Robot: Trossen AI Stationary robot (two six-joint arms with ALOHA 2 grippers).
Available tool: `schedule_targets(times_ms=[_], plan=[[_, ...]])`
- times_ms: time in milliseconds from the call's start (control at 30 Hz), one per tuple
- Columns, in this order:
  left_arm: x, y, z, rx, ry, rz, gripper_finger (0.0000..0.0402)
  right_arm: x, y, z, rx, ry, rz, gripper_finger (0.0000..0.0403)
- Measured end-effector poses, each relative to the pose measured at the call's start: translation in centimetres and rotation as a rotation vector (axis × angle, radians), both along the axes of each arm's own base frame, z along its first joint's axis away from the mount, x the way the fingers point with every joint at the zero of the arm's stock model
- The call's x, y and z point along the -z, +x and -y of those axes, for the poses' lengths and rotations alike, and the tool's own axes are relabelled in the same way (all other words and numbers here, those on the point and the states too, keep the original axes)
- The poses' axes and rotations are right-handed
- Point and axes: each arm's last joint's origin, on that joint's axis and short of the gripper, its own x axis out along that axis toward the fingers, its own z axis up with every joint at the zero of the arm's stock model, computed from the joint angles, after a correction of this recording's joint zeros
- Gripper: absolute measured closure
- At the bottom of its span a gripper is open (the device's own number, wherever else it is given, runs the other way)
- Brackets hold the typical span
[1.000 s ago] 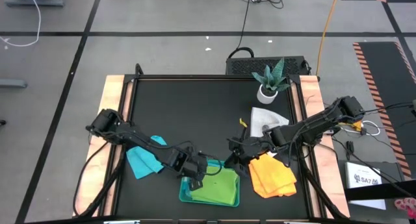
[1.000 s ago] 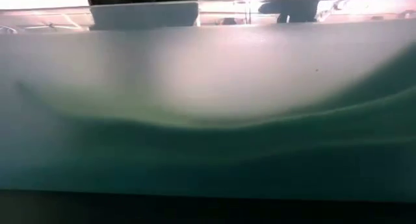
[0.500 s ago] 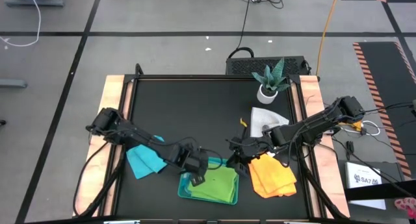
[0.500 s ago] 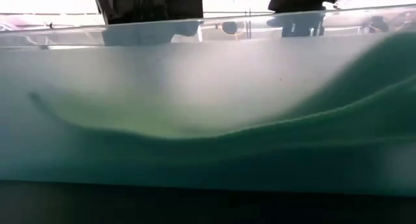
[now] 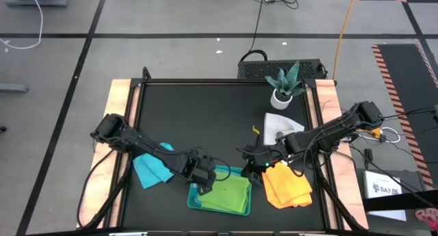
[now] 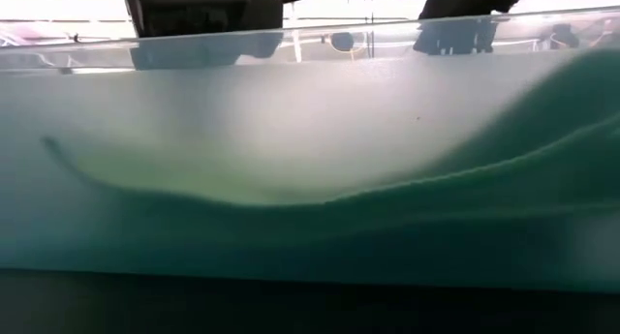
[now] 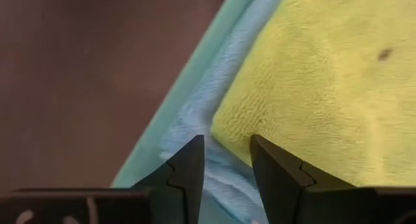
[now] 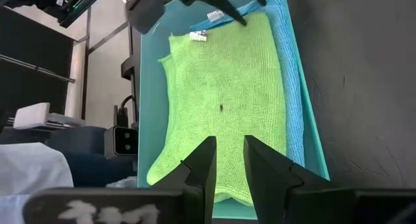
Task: Fold microfiber towels
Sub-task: Fold the blue microfiber cloth into a quarter
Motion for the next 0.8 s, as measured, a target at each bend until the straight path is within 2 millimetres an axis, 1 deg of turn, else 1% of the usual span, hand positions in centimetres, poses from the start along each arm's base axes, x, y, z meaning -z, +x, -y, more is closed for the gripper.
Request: schedule_targets(times_ms=[167, 400, 467, 533, 567, 633, 733, 800], plan=[[-0.1, 0.4, -0.3, -0.009, -0.010, 0.023, 0.0275, 0.0, 0.0, 0.0, 0.000, 0.001, 0.003, 0.0335], [-0.1, 0.4, -0.4, -0.022, -0.026, 0.024, 0.0275, 0.0, 0.0, 0.0, 0.000, 0.000, 0.003, 0.0335], [-0.4, 0.3, -0.4, -0.036, -0.028, 0.033, 0.0275, 0.0, 0.0, 0.0, -0.007, -0.006, 0.006, 0.0335], [-1.6, -0.1, -0.5, -0.046, -0.017, 0.069, 0.0275, 0.0, 0.0, 0.0, -0.015, -0.013, 0.009, 0.0335], [-2.5, -0.3, -0.6, -0.059, -0.011, 0.099, 0.0275, 0.0, 0.0, 0.0, -0.018, -0.016, 0.012, 0.0335], [-4.0, -1.2, -1.1, -0.095, 0.020, 0.121, 0.0275, -0.1, 0.1, 0.0, -0.022, -0.021, 0.020, 0.0335], [-6.4, -2.9, -2.0, -0.163, 0.069, 0.147, 0.0275, -0.3, 0.3, 0.0, -0.030, -0.019, 0.057, 0.0335], [-7.8, -4.5, -2.8, -0.218, 0.114, 0.143, 0.0275, -0.5, 0.5, 0.1, -0.028, -0.015, 0.085, 0.0335]])
